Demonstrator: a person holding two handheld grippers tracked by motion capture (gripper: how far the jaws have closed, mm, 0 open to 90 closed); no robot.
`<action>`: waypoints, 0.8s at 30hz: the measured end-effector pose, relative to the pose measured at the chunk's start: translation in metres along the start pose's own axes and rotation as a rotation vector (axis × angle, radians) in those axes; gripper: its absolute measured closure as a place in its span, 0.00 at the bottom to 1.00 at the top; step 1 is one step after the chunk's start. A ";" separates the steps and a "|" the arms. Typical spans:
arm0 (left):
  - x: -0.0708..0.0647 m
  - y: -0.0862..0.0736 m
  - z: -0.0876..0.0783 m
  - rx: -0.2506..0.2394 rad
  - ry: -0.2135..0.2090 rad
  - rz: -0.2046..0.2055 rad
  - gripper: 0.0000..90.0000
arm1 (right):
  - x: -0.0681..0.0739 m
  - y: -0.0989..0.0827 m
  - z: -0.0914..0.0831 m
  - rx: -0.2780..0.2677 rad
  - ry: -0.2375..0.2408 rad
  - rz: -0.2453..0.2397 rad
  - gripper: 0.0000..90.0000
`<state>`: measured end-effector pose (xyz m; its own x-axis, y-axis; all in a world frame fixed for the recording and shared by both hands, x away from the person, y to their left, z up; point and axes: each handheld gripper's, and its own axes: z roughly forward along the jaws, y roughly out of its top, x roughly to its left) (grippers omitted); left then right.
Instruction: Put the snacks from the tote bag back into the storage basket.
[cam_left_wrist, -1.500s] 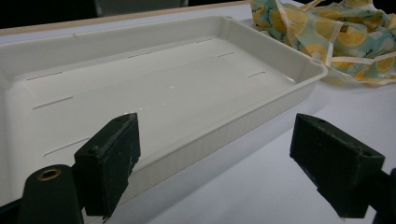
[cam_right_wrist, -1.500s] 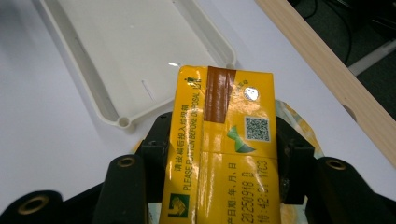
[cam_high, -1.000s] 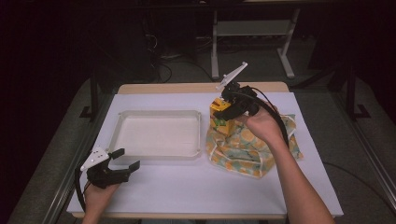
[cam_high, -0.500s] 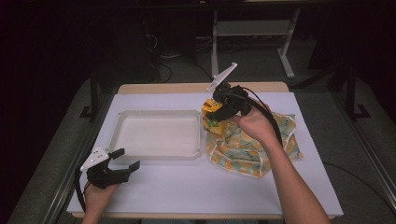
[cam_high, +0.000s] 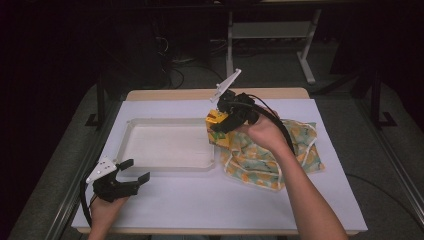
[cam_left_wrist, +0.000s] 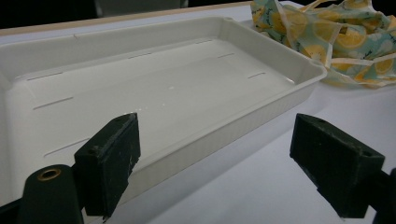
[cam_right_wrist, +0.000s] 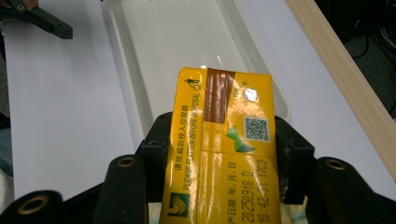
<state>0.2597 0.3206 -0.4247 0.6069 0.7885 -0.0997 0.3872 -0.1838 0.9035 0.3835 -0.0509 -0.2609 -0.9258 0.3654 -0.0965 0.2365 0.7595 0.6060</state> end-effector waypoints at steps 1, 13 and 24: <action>0.000 0.000 0.000 -0.001 0.000 -0.002 0.17 | 0.000 0.001 0.002 -0.007 0.003 -0.004 0.55; 0.000 0.000 0.000 0.000 -0.002 0.005 0.17 | 0.005 0.011 0.017 -0.015 0.060 -0.066 0.55; -0.001 0.000 0.001 0.005 -0.005 0.002 0.17 | 0.008 0.019 0.028 -0.024 0.102 -0.084 0.55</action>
<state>0.2604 0.3192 -0.4250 0.6115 0.7849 -0.1000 0.3896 -0.1887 0.9015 0.3891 -0.0188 -0.2724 -0.9675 0.2438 -0.0679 0.1510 0.7714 0.6182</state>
